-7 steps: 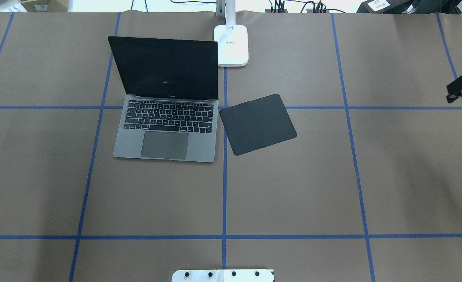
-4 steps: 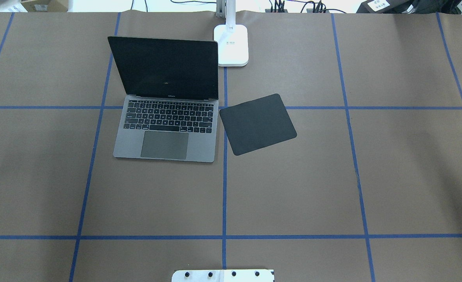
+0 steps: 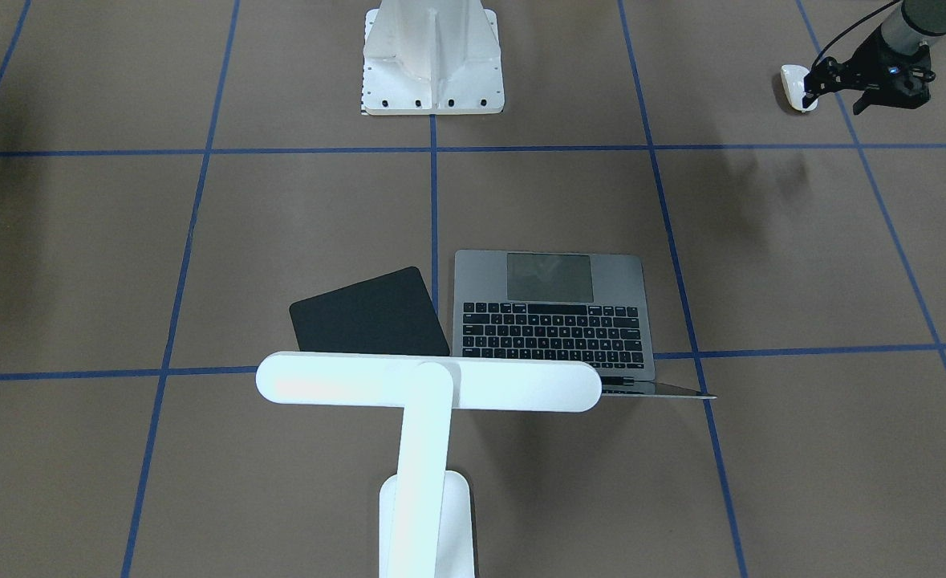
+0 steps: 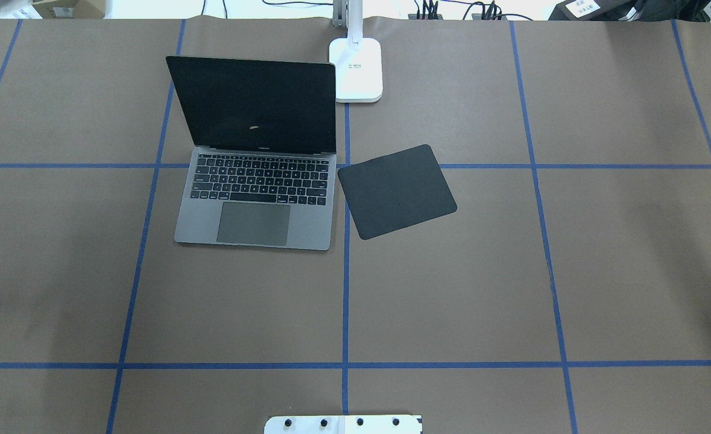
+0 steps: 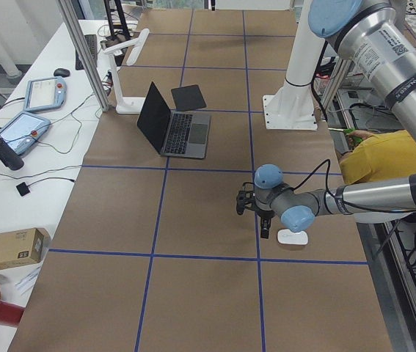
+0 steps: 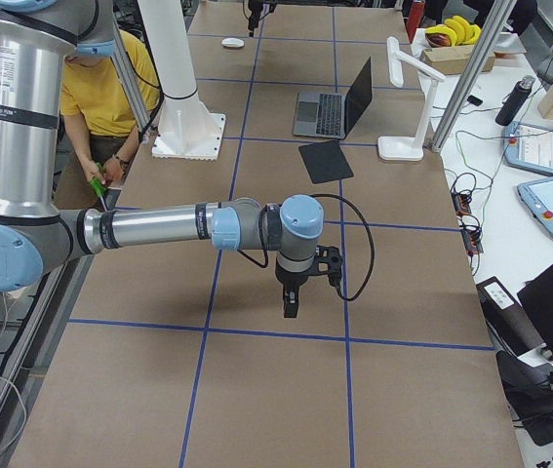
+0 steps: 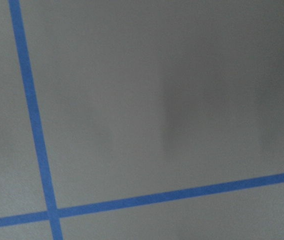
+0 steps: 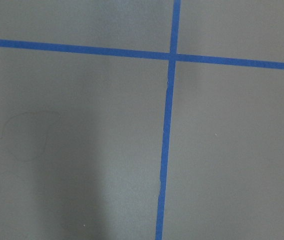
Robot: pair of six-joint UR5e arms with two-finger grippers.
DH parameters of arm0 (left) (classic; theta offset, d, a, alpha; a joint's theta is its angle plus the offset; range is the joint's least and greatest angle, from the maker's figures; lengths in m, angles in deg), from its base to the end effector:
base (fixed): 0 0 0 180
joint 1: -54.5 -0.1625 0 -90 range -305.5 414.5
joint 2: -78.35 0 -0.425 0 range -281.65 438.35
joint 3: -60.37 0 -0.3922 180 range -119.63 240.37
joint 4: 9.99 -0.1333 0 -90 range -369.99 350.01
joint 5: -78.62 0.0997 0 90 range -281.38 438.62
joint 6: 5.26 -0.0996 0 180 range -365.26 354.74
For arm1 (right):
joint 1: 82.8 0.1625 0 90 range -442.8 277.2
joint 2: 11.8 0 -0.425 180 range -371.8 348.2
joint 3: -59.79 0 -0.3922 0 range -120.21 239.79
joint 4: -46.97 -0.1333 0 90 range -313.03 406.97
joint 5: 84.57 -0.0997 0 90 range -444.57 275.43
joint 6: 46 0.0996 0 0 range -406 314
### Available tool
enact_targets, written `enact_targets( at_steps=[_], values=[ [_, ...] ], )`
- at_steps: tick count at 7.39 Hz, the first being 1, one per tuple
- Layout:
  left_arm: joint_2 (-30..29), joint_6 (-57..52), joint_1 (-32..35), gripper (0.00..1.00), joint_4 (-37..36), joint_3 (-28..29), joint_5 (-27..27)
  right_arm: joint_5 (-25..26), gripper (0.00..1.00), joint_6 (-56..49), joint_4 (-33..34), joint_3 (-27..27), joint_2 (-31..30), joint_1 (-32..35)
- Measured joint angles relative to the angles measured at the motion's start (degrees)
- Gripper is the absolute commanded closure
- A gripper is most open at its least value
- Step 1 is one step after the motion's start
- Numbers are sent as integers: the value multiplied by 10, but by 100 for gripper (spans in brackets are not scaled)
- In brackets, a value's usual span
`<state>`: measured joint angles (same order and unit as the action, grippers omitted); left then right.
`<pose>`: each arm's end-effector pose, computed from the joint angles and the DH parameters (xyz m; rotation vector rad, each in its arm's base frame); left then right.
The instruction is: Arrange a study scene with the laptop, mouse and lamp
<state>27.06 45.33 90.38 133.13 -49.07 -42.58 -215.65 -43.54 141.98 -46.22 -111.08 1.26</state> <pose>0.1423 -0.2038 0.6388 -0.0667 0.7796 0.2192 0.0237 -0.4276 0.6080 -0.0239 -0.7173 -0.0689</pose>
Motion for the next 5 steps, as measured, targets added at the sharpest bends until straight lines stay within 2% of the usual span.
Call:
enact_targets(
  at_steps=[5],
  values=[
    [29, 105, -144, 0, 54, 27, 14, -2, 0, -3, -1, 0, -3, 2]
  ],
)
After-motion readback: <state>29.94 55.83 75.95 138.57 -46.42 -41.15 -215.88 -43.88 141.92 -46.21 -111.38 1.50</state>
